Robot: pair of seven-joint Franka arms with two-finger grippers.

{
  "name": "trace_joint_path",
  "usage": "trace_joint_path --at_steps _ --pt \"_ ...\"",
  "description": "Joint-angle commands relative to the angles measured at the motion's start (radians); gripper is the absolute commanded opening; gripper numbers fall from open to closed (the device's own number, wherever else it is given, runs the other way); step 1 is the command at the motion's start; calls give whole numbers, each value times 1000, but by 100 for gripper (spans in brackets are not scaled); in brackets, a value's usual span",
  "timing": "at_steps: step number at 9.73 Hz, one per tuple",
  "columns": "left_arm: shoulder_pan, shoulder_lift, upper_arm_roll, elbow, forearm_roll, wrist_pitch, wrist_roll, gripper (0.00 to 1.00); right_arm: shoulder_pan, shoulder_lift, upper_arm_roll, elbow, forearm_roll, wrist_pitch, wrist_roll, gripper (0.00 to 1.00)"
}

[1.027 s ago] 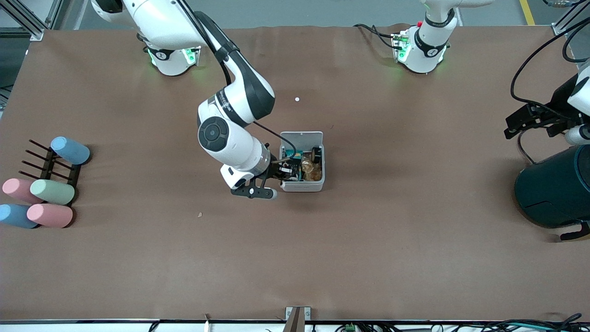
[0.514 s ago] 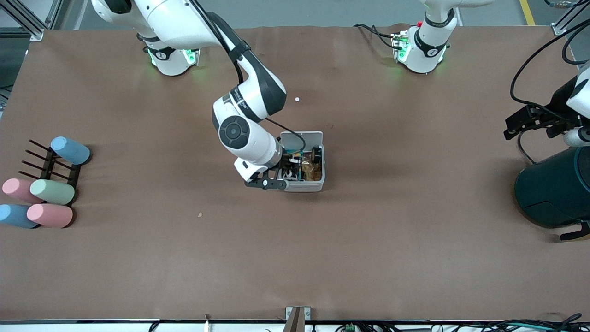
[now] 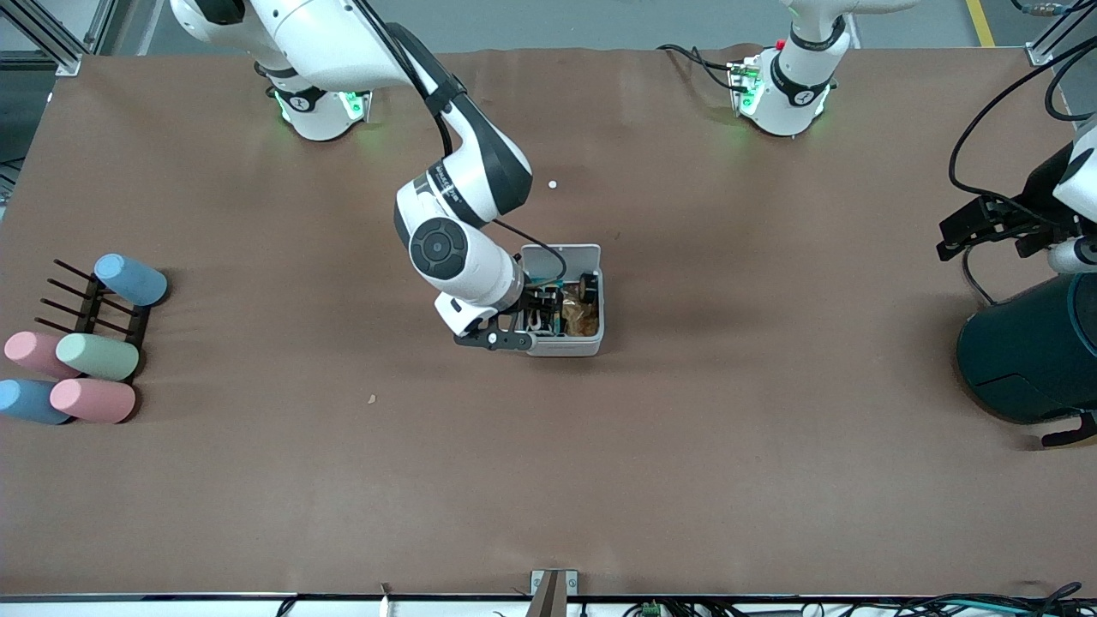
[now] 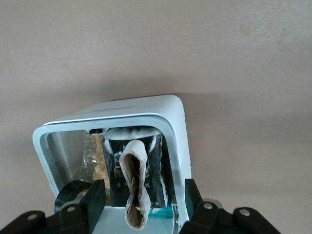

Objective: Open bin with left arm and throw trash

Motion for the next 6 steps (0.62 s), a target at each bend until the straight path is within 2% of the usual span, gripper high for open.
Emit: trace_joint_path --at_steps 1,3,4,5,6 --pt "2 11 6 24 -8 -9 20 100 -21 -74 -37 -7 -15 -35 19 74" --pt "2 11 5 24 -9 -10 22 100 -20 -184 -186 -4 -30 -173 16 74" --pt "2 11 5 24 -9 -10 22 100 -24 -239 -233 10 -81 -246 8 78" --pt "5 11 5 24 -9 -9 25 100 -29 -288 -272 16 -140 -305 2 88" --pt "7 11 6 24 -9 -9 25 100 -32 -331 -304 15 -182 -334 -18 92"
